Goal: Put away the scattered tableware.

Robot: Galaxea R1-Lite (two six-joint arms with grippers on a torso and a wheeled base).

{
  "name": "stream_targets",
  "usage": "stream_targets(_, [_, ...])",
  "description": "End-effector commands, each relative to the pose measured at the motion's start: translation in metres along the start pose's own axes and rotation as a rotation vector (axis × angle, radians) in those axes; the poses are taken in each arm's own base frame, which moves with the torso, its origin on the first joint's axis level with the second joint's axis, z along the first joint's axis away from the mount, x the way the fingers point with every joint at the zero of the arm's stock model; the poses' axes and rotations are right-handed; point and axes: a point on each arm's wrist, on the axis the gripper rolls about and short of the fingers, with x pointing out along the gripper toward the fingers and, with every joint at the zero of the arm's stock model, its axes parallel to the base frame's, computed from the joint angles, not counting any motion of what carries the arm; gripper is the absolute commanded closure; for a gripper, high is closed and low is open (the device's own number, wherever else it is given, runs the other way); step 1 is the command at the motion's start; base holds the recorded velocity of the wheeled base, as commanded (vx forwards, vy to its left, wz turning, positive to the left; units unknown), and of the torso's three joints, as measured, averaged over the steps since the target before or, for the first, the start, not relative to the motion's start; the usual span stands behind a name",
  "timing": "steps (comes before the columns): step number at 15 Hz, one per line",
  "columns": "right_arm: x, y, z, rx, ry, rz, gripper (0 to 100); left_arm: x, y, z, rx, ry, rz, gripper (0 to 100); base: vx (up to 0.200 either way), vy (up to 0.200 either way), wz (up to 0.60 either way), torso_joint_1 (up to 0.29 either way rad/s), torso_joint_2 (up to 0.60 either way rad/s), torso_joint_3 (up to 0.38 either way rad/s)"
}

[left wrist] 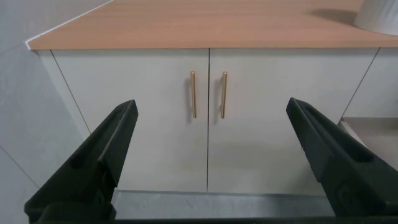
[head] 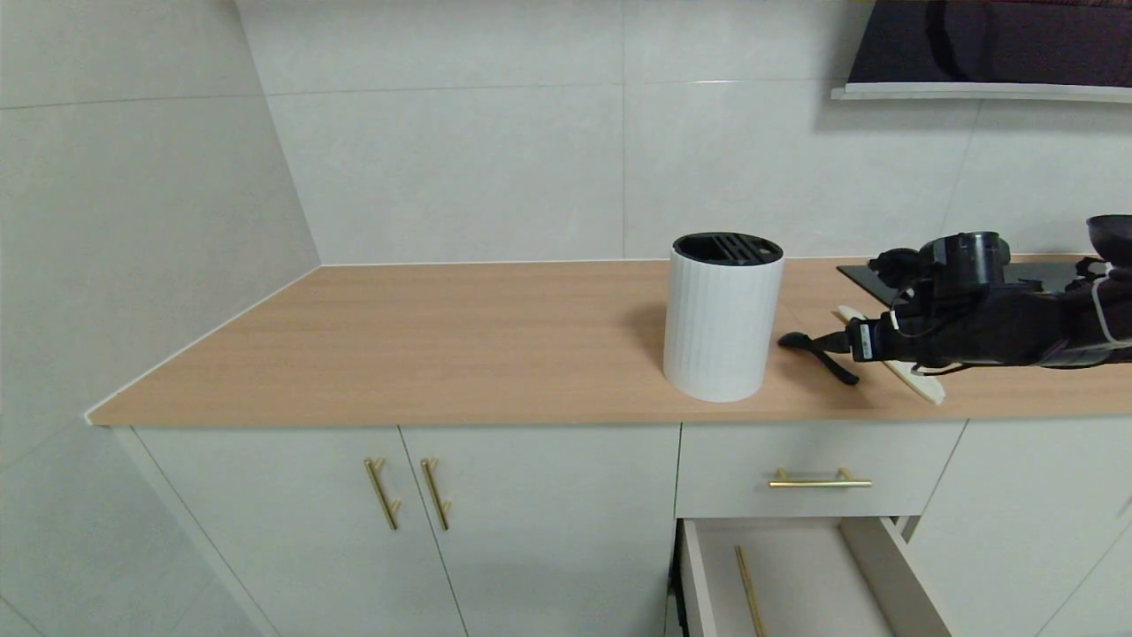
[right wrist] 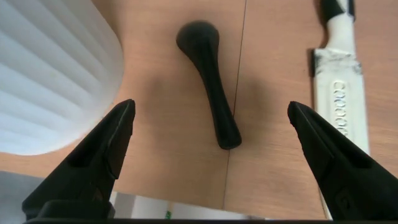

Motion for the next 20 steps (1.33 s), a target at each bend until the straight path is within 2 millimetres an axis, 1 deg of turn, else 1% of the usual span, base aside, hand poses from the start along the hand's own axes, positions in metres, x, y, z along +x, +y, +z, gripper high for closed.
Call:
stream_targets(1, [0.007,0.000,-0.012,-0.031,0.017,0.010,0,0.000,0.000,0.000,-0.001,0.000,0.001,0,0.000,0.000,0.00,0.000,0.00,0.000])
stream_targets(4, [0.019,0.000,-0.026,-0.084,0.004,0.012,0,0.000,0.000,0.000,-0.001,0.000,0.001,0,0.000,0.000,0.00,0.000,0.00,0.000])
stream_targets(6, [0.027,-0.001,-0.031,-0.084,0.000,0.010,0,0.000,0.000,0.000,-0.001,0.000,0.001,0,0.000,0.000,0.00,0.000,0.00,0.000])
stream_targets(8, [0.030,-0.004,-0.032,-0.081,-0.006,0.006,0,0.000,0.000,0.000,-0.001,0.000,0.001,0,0.000,0.000,0.00,0.000,0.00,0.000])
stream_targets(9, [0.033,-0.007,-0.034,-0.078,-0.012,0.000,0,0.000,0.000,0.000,-0.001,0.000,0.001,0,0.000,0.000,0.00,0.000,0.00,0.000])
stream_targets(12, [0.043,-0.010,-0.039,-0.078,-0.018,-0.003,0,0.000,0.000,0.000,-0.001,0.000,0.001,0,0.000,0.000,0.00,0.000,0.00,0.000])
stream_targets(18, [0.049,-0.010,-0.045,-0.076,-0.009,-0.004,0,0.000,0.000,0.000,-0.001,0.000,0.001,0,0.000,0.000,0.00,0.000,0.00,0.000])
stream_targets(19, [0.050,-0.010,-0.046,-0.074,-0.008,-0.004,100,0.000,0.000,0.000,-0.001,0.000,0.001,0,0.000,0.000,0.00,0.000,0.00,0.000])
stream_targets(20, [0.052,-0.010,-0.046,-0.074,-0.008,-0.004,100,0.000,0.000,0.000,-0.001,0.000,0.001,0,0.000,0.000,0.00,0.000,0.00,0.000])
